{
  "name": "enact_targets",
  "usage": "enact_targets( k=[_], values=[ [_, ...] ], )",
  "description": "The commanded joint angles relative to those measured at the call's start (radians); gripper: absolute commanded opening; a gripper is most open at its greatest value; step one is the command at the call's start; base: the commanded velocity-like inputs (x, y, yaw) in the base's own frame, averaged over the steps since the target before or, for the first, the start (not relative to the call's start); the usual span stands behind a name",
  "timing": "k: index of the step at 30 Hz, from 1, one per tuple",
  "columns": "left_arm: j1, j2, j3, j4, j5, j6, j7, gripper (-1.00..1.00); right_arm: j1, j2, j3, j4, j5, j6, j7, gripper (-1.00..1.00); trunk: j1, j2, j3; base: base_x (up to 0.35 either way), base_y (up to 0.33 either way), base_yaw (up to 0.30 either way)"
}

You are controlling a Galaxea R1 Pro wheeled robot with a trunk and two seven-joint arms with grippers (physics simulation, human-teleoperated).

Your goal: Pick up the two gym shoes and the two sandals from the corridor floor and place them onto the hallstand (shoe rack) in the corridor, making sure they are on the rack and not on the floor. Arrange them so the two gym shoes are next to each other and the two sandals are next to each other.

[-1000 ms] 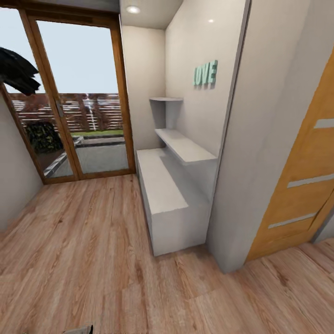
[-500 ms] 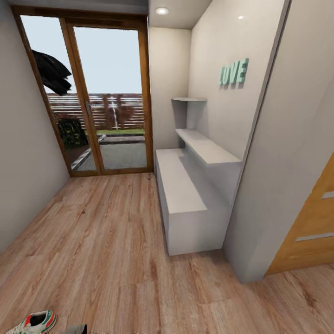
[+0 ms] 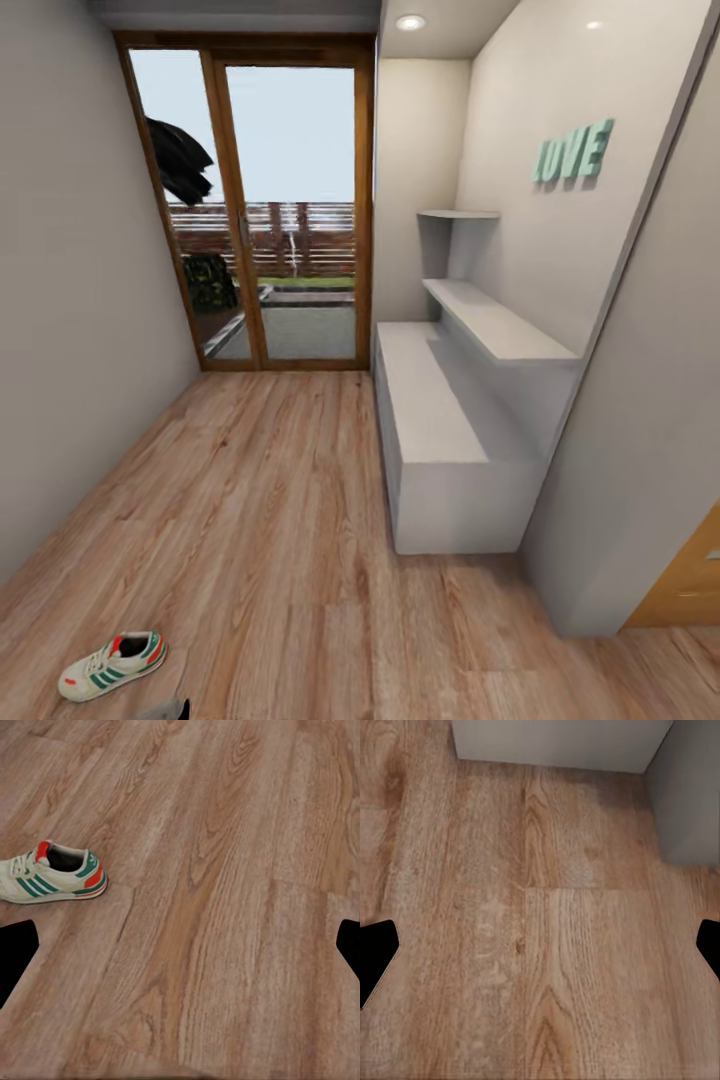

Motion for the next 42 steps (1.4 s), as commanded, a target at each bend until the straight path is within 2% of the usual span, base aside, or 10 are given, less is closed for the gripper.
enact_targets(
  k=[1, 36, 42],
  values=[
    [-0.001, 0.0, -0.001, 0.001, 0.004, -0.003, -0.001, 1.0, 0.0, 0.0, 0.0, 0.0, 0.0, -0.003, 0.0, 1.0, 0.0, 0.0, -0.001, 0.0, 0.0, 0.279],
    [-0.001, 0.002, 0.0, 0.001, 0.001, -0.004, -0.006, 1.0, 0.0, 0.0, 0.0, -0.001, 0.0, -0.003, 0.0, 1.0, 0.0, 0.0, -0.001, 0.0, 0.0, 0.279],
    [-0.001, 0.002, -0.001, 0.001, 0.0, -0.004, -0.006, 1.0, 0.0, 0.0, 0.0, -0.001, 0.0, -0.003, 0.0, 1.0, 0.0, 0.0, -0.001, 0.146, 0.0, 0.279]
  ],
)
